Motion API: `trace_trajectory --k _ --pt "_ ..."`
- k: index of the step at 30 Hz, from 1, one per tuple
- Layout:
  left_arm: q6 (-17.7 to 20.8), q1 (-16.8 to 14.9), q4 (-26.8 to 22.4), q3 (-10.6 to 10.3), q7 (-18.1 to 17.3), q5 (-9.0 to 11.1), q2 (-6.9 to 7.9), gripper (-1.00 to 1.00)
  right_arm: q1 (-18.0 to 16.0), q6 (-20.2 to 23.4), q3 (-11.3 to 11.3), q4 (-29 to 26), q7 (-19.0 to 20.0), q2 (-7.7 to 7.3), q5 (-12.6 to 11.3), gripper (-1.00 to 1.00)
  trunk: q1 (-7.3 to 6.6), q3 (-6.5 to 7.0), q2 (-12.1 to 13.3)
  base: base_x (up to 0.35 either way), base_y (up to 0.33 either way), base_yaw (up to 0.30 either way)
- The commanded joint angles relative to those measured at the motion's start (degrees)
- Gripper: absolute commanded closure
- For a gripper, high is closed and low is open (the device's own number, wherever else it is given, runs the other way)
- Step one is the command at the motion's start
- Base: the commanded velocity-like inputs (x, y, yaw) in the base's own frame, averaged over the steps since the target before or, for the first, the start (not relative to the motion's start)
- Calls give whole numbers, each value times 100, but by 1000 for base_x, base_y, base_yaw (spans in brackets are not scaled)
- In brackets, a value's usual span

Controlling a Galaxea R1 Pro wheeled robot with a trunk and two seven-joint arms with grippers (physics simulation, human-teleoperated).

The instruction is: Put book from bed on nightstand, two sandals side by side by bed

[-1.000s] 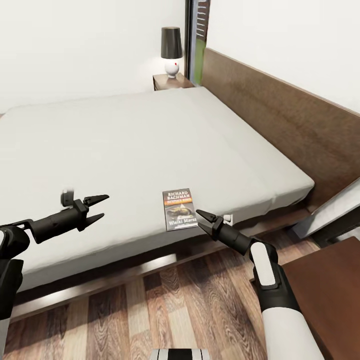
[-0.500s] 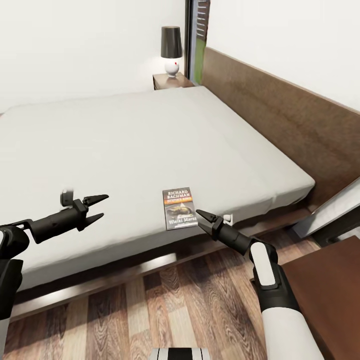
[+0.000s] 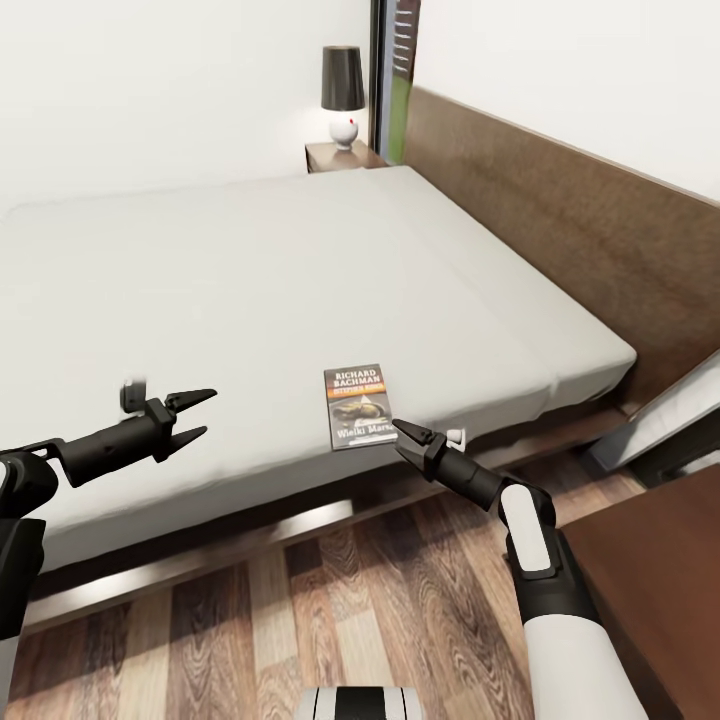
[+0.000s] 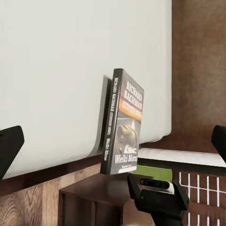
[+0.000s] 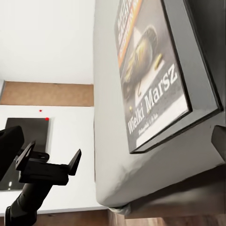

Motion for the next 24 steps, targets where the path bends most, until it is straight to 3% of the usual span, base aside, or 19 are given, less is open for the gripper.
trace_trajectory --k 1,16,24 --pt "15 -4 -3 5 59 62 -1 -100 -5 34 -20 -1 30 7 21 -100 22 -22 -43 0 0 0" --pt "15 -4 -1 -1 66 62 -3 -100 -5 32 -20 1 28 9 23 -100 351 -291 -645 0 0 0" --pt "15 1 -2 -8 90 62 -4 -100 -5 24 -20 0 -68 9 16 -100 351 -289 -645 0 0 0"
